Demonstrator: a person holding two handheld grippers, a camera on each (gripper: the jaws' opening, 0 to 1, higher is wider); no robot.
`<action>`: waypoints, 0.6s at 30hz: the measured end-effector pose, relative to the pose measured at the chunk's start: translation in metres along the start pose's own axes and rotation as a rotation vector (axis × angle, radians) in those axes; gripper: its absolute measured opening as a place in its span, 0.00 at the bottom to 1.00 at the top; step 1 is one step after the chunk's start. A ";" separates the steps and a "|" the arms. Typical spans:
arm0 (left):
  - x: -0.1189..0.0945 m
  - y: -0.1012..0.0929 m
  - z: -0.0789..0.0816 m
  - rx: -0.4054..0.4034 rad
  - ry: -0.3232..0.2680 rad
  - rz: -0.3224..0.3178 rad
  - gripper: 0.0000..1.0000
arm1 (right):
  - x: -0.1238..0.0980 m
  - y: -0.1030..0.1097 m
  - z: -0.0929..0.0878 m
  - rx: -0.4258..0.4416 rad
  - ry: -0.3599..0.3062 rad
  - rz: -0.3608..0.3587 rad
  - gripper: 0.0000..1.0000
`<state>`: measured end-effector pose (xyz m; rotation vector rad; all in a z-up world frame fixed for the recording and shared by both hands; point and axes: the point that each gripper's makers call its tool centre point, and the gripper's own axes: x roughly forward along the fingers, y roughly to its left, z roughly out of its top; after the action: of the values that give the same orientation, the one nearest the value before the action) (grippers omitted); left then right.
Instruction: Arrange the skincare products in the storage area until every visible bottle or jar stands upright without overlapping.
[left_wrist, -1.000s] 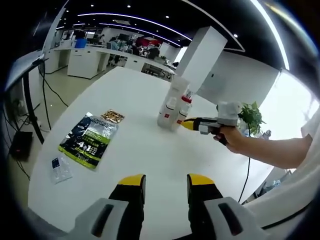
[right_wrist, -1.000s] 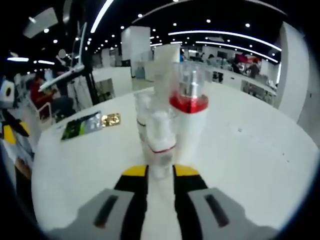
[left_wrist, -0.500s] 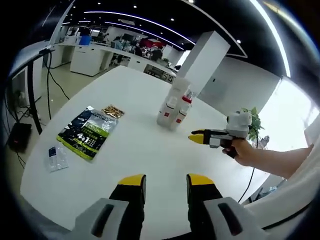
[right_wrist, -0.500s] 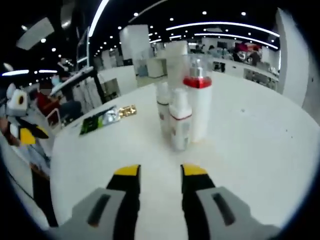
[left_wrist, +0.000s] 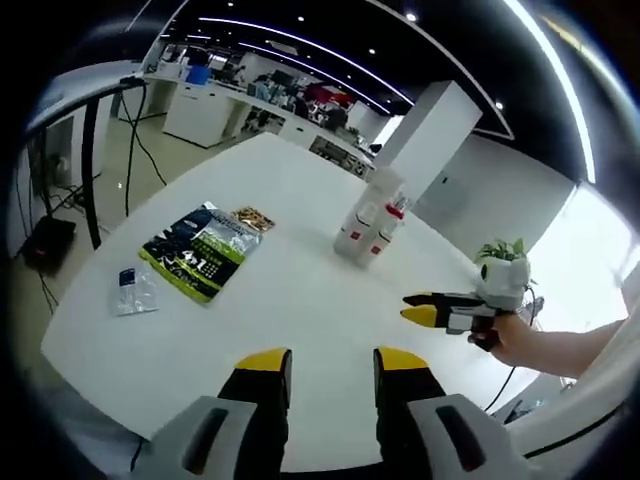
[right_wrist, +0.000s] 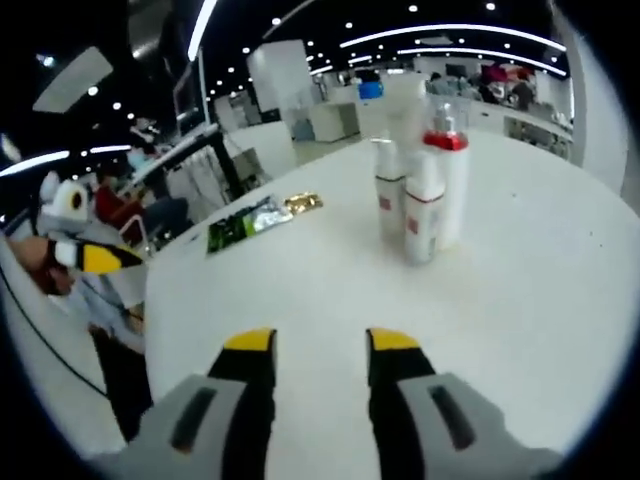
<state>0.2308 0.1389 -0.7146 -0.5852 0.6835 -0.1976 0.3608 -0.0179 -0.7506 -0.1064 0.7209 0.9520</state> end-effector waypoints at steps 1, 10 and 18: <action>0.000 0.005 0.001 -0.017 -0.006 0.005 0.33 | 0.001 0.006 0.000 -0.001 0.014 0.009 0.34; 0.014 0.041 0.031 -0.108 -0.081 0.020 0.34 | 0.006 0.044 0.014 0.028 0.085 0.073 0.35; 0.039 0.092 0.077 -0.021 -0.119 0.063 0.36 | 0.038 0.065 0.047 0.093 0.082 0.096 0.38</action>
<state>0.3084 0.2351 -0.7401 -0.5902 0.5883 -0.0957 0.3483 0.0659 -0.7236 -0.0295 0.8513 1.0079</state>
